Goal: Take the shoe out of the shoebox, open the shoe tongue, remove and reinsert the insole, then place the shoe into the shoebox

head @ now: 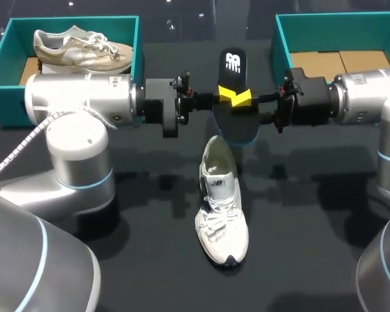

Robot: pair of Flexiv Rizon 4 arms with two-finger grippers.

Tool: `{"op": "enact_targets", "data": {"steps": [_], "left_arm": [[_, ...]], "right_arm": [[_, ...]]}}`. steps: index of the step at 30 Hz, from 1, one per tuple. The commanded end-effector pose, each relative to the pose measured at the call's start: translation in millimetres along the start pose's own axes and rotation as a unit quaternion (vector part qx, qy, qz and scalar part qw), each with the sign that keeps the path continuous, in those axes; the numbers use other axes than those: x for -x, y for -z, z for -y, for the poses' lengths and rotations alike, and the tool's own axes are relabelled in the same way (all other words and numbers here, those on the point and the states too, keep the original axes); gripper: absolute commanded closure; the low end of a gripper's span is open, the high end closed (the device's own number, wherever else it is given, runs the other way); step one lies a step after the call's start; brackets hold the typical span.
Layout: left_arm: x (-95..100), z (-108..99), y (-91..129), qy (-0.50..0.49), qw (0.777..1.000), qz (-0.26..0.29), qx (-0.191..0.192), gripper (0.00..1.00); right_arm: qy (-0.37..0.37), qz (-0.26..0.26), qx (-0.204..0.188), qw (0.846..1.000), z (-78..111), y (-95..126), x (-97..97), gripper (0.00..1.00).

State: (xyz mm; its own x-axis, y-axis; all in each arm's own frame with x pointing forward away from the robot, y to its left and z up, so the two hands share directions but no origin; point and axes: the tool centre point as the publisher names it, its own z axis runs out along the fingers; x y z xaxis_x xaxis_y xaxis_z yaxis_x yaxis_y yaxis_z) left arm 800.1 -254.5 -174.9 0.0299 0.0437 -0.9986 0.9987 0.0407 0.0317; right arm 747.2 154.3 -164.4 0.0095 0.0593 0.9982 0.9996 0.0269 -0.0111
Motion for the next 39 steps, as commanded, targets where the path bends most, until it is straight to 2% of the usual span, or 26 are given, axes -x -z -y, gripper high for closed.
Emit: {"op": "enact_targets", "data": {"steps": [1, 5, 8, 10, 14, 16, 21, 22, 23, 29, 32, 34, 39], "left_arm": [[-1.8, 0.3, -1.4, -0.002, 1.0, 0.002, 0.004, 1.0], [-2.2, -1.0, -0.8, -0.003, 1.0, 0.001, 0.005, 1.0], [-2.0, -2.1, -0.5, -0.004, 1.0, 0.002, 0.006, 1.0], [-2.0, -2.6, -0.5, -0.005, 1.0, 0.002, 0.006, 1.0], [-2.8, -2.9, -1.1, -0.005, 1.0, 0.002, 0.004, 1.0], [-3.7, -2.3, -1.7, -0.005, 1.0, 0.002, 0.003, 1.0], [-5.5, 1.6, -2.4, 0.002, 1.0, 0.002, -0.007, 1.0], [-4.0, 3.6, 0.1, 0.01, 1.0, 0.0, -0.01, 0.41], [-2.6, 5.4, 3.5, 0.015, 1.0, -0.003, -0.013, 0.0], [-3.4, 14.2, 39.4, 0.068, 0.995, -0.077, 0.002, 0.0], [-4.0, 17.9, 62.2, 0.116, 0.983, -0.14, 0.015, 0.0], [-4.6, 20.1, 77.3, 0.153, 0.966, -0.208, 0.019, 0.0], [-4.6, 20.1, 77.3, 0.153, 0.966, -0.208, 0.019, 0.0]], "right_arm": [[-0.001, 0.0, -0.001, 1.0, -1.3, -3.6, 1.3, 0.61], [-0.002, -0.001, 0.0, 1.0, -2.7, -4.4, 1.5, 0.67], [-0.002, -0.001, 0.0, 1.0, -3.8, -4.6, 1.7, 0.83], [-0.003, -0.001, 0.0, 1.0, -4.5, -4.7, 2.2, 0.85], [-0.004, -0.005, 0.003, 1.0, -5.5, -4.4, 4.0, 0.96], [-0.004, -0.007, 0.005, 1.0, -5.9, -4.1, 4.9, 1.0], [-0.002, -0.01, 0.01, 1.0, -7.6, -2.8, 6.7, 1.0], [0.001, -0.01, 0.01, 1.0, -8.2, -2.1, 6.8, 1.0], [0.005, -0.01, 0.011, 1.0, -8.7, -1.1, 7.0, 1.0], [0.058, -0.006, 0.014, 0.998, -10.8, 9.5, 8.1, 1.0], [0.083, 0.004, 0.013, 0.996, -14.9, 14.9, 7.4, 1.0], [0.101, 0.015, 0.011, 0.995, -18.4, 17.1, 6.8, 1.0], [0.119, 0.026, 0.01, 0.992, -23.1, 17.3, 7.2, 1.0]]}}
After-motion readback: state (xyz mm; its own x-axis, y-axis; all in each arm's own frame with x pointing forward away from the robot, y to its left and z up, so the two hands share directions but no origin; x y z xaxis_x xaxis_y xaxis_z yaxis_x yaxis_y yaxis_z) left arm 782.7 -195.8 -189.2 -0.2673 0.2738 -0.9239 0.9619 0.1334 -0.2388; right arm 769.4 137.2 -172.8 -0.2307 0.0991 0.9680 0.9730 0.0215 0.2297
